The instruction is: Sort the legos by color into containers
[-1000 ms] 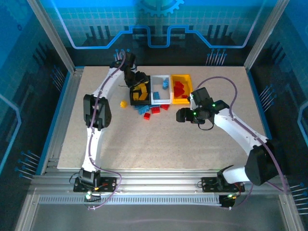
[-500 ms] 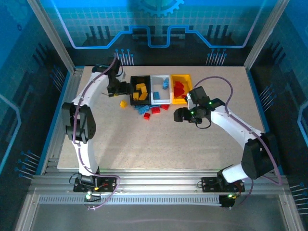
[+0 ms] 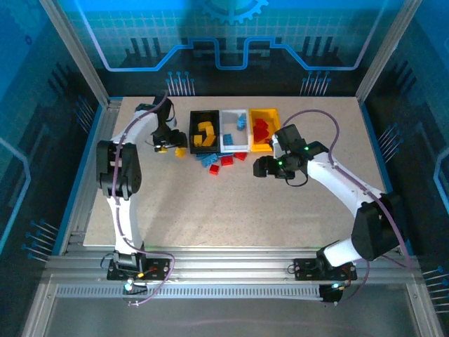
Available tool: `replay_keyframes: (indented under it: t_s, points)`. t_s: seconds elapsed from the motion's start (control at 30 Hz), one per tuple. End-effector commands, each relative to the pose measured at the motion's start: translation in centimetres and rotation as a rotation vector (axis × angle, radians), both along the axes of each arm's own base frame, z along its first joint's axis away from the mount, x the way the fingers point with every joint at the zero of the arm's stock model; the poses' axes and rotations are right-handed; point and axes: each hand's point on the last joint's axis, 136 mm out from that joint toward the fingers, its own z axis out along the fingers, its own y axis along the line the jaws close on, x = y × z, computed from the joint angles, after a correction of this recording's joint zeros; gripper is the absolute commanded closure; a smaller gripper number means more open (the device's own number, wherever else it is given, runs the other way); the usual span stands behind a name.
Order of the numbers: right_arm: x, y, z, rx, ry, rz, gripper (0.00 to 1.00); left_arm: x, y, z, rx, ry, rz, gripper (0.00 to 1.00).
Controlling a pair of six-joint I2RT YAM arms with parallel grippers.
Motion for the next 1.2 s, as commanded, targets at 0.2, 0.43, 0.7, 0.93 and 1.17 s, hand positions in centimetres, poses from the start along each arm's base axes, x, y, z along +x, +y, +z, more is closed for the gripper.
replay_keyframes:
  t_s: [0.2,0.43,0.7,0.93,1.17]
  points:
    - [0.7,0.6,1.0,0.003,-0.002,0.013,0.22,1.1,0.1,-1.5,0.021,0.005,-0.017,0.30]
    - [0.9,1.4,0.8,-0.002,0.005,0.021,0.22,1.9,0.3,-2.6,0.030,0.014,-0.010,0.32]
    - [0.8,2.1,0.7,-0.012,0.010,0.025,0.22,2.4,1.2,-3.2,0.022,0.016,0.049,0.39]
    - [0.7,2.6,0.4,-0.019,0.014,0.030,0.22,1.6,2.9,-4.0,0.064,0.052,0.115,0.44]
    - [0.9,3.5,0.2,-0.025,0.019,0.050,0.22,1.0,4.5,-4.2,0.029,0.057,0.183,0.47]
